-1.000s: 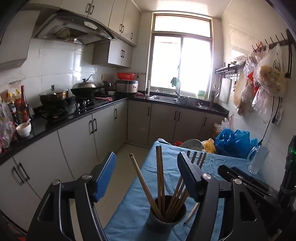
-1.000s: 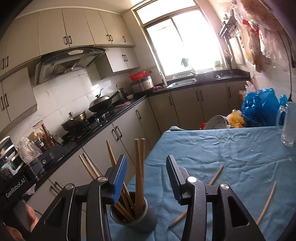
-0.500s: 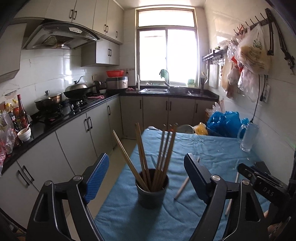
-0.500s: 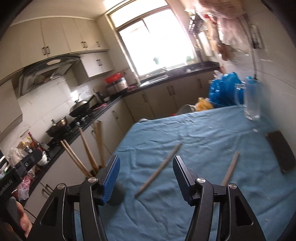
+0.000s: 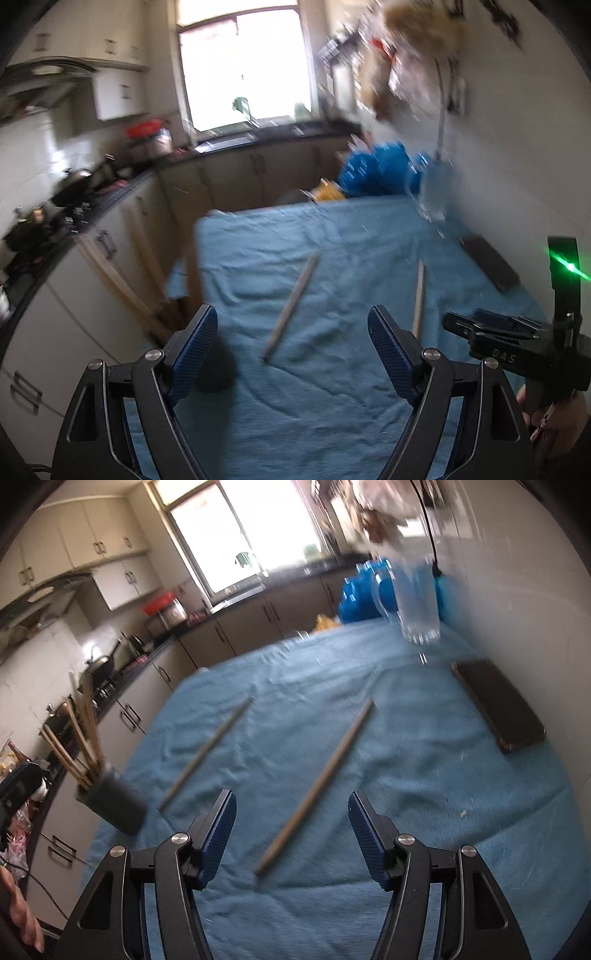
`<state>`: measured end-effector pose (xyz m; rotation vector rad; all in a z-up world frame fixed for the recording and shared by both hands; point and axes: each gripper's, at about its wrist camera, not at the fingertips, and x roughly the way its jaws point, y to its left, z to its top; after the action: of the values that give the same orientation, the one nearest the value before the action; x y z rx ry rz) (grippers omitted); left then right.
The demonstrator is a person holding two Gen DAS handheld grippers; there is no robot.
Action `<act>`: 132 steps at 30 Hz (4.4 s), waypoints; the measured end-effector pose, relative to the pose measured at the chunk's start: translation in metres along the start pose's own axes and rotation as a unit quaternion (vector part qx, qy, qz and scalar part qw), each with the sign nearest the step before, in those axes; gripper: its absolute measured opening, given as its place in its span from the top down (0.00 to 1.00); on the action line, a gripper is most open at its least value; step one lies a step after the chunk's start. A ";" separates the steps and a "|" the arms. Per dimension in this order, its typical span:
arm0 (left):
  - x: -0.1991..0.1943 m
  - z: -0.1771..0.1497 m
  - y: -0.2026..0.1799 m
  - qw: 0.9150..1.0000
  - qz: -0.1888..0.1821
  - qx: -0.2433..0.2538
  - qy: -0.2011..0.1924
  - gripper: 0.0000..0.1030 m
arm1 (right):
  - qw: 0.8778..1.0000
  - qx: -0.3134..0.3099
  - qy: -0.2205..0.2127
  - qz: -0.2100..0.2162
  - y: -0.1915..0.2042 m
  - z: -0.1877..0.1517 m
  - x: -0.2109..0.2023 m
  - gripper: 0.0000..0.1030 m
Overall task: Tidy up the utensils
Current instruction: 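Move both open tools back over the remaining chopsticks on the towel, then lower both tools to the towel and close each on a chopstick, then lift the held chopsticks upright and carry them toward the black cup with both tools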
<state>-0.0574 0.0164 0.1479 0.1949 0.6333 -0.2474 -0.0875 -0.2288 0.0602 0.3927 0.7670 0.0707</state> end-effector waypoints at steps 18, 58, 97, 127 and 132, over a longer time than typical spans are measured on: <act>0.177 0.013 0.011 0.989 0.041 -0.075 0.123 0.20 | 0.999 0.027 0.017 0.036 -0.039 -0.003 0.023 0.34; 0.161 -0.043 0.009 0.954 -0.057 -0.181 0.234 0.93 | 0.984 -0.111 0.104 -0.089 0.008 -0.011 0.064 0.89; 0.168 -0.040 -0.012 0.958 -0.079 -0.133 0.243 0.78 | 0.970 -0.133 0.181 -0.092 -0.023 0.025 0.080 0.68; 0.027 -0.024 0.005 0.978 -0.134 -0.141 0.072 0.95 | 0.994 -0.103 0.024 0.031 0.021 0.006 -0.023 0.94; -0.016 -0.028 0.011 0.982 -0.128 -0.140 0.022 0.95 | 0.992 -0.108 -0.036 0.047 0.038 0.000 -0.065 0.94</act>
<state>-0.0824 0.0364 0.1366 -0.1545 0.7298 -0.3991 -0.1319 -0.2068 0.1175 0.2236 0.6622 0.2254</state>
